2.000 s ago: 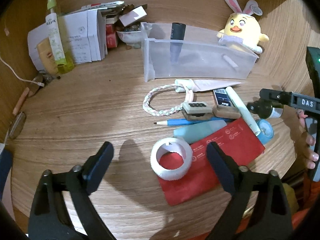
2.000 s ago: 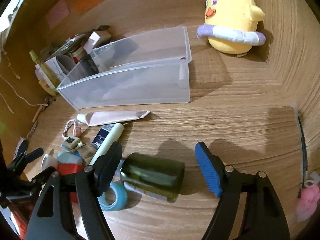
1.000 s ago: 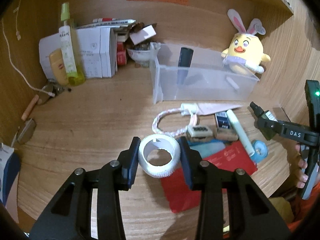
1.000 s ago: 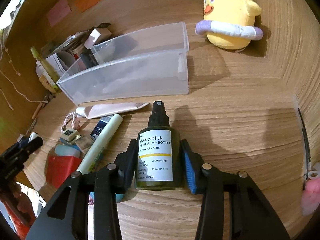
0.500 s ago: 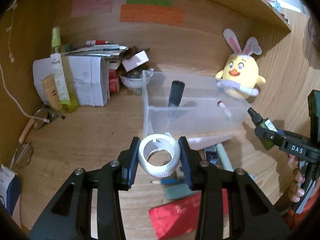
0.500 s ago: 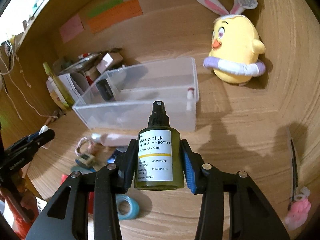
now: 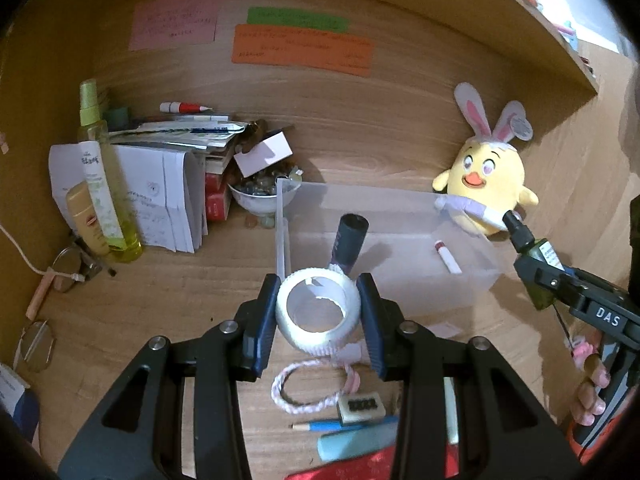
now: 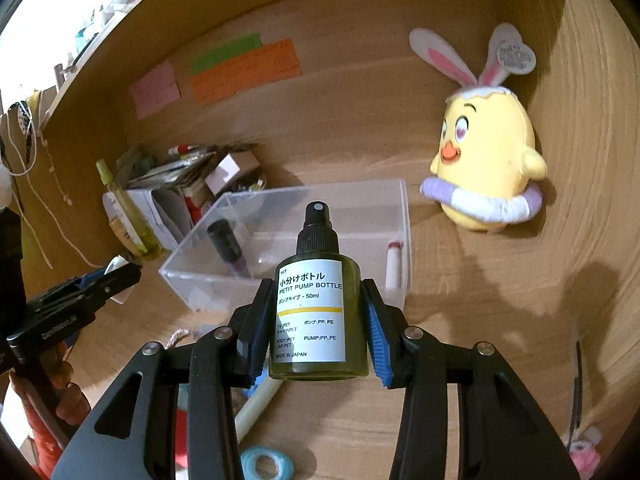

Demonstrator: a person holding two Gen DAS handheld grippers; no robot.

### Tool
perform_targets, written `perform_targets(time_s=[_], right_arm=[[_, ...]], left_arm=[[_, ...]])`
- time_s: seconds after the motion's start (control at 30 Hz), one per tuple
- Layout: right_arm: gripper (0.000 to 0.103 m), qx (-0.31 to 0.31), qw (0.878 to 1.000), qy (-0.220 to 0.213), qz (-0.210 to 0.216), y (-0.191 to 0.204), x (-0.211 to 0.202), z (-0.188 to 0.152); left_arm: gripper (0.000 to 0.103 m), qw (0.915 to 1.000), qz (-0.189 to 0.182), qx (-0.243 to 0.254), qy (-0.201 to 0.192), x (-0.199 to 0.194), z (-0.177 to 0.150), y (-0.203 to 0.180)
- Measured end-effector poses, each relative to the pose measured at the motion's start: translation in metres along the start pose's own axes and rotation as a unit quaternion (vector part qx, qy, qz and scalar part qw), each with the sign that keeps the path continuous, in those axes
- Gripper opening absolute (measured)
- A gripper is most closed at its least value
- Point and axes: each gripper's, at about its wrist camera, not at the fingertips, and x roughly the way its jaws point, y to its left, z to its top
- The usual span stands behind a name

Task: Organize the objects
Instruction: 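Carry the white tape roll with the left tool while the right tool lowers the pump bottle into the bin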

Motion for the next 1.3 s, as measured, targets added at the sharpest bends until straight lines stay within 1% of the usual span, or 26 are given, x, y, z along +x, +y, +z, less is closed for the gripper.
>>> perform_targets(time_s=[0.33, 0.5, 0.7, 0.83, 0.9, 0.97, 1.1, 1.17, 1.3], right_arm=[[0.039, -0.004, 1.0, -0.011, 0.003, 0.0, 0.012, 0.025], [0.039, -0.004, 1.0, -0.014, 0.002, -0.003, 0.02, 0.037], [0.039, 0.007, 1.0, 0.01, 0.005, -0.011, 0.044, 0.045], [0.039, 0.014, 1.0, 0.023, 0.006, -0.019, 0.054, 0.045], [0.039, 0.017, 0.999, 0.031, 0.005, -0.022, 0.06, 0.045], [0.039, 0.017, 0.999, 0.039, 0.006, -0.023, 0.065, 0.046], [0.039, 0.005, 0.999, 0.053, -0.004, -0.021, 0.076, 0.047], [0.039, -0.004, 0.998, 0.06, -0.009, -0.018, 0.08, 0.048], [0.039, -0.02, 0.997, 0.073, -0.016, -0.011, 0.091, 0.05]], left_arm=[[0.038, 1.0, 0.001, 0.006, 0.008, 0.023, 0.023, -0.006], [0.038, 0.9997, -0.005, 0.003, 0.024, 0.04, 0.032, -0.007], [0.038, 0.9992, 0.003, 0.004, 0.04, 0.055, 0.036, -0.005], [0.038, 0.9991, 0.005, 0.02, 0.036, 0.042, 0.028, -0.003], [0.041, 0.9988, 0.003, 0.028, 0.04, 0.037, 0.023, -0.004], [0.049, 0.9983, -0.003, 0.033, 0.048, 0.032, 0.016, -0.004], [0.057, 0.9967, -0.029, 0.04, 0.065, 0.022, 0.001, -0.009], [0.063, 0.9957, -0.039, 0.045, 0.072, 0.019, -0.007, -0.013], [0.063, 0.9904, -0.066, 0.063, 0.104, 0.023, -0.024, -0.028]])
